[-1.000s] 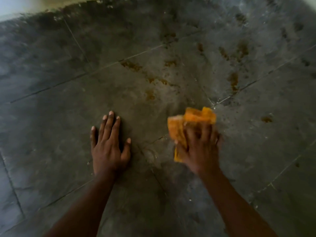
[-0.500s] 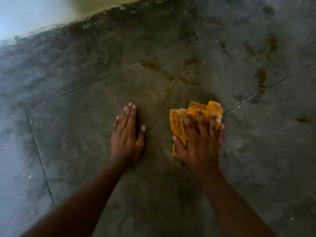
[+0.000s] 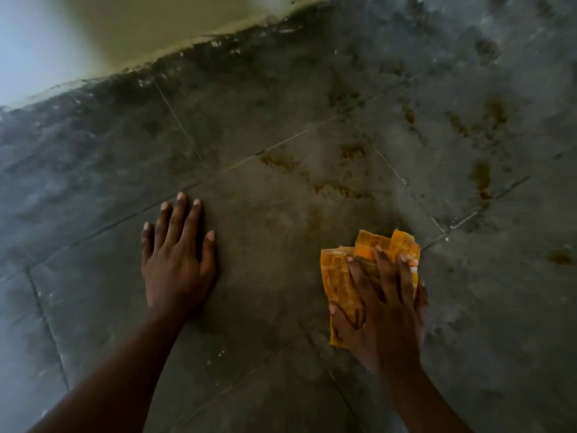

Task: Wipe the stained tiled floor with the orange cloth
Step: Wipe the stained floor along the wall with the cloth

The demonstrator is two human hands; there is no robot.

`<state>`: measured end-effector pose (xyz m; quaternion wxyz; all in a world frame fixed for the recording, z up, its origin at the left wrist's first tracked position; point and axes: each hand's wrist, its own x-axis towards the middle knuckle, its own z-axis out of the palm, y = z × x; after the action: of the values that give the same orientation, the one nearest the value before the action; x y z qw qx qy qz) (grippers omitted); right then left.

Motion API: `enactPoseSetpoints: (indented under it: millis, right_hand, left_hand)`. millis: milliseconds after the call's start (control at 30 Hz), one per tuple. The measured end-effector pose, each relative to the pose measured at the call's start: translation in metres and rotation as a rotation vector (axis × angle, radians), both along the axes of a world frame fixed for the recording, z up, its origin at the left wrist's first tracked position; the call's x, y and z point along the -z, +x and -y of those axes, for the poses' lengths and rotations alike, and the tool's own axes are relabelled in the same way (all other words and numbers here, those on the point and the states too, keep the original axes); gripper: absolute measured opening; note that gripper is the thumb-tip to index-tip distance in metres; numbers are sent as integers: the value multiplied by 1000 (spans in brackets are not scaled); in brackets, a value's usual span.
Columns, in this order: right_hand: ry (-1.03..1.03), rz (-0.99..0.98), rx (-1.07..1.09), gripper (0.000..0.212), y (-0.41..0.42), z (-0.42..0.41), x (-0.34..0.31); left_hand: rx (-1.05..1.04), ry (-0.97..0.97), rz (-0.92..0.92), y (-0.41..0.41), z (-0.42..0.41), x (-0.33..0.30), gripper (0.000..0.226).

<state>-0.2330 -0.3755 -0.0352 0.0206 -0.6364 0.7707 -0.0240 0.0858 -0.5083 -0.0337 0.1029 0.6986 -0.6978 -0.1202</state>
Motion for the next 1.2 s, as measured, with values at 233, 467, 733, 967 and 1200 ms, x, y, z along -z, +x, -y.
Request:
enactPoseSetpoints:
  millis: [233, 467, 733, 967, 1200]
  right_hand:
    - [-11, 117, 207, 79, 60, 108, 1]
    - [-15, 69, -403, 69, 46, 68, -9]
    - [11, 129, 211, 74, 86, 172, -6]
    - [-20, -48, -231, 67, 51, 173, -9]
    - [-5, 98, 115, 72, 85, 236, -7]
  left_hand:
    - [10, 3, 30, 2, 3, 4, 66]
    - [0, 23, 33, -2, 4, -1, 65]
    - [9, 39, 39, 0, 5, -2, 65]
    - [-15, 27, 76, -2, 5, 0, 63]
    - [-9, 35, 65, -3, 6, 2, 63]
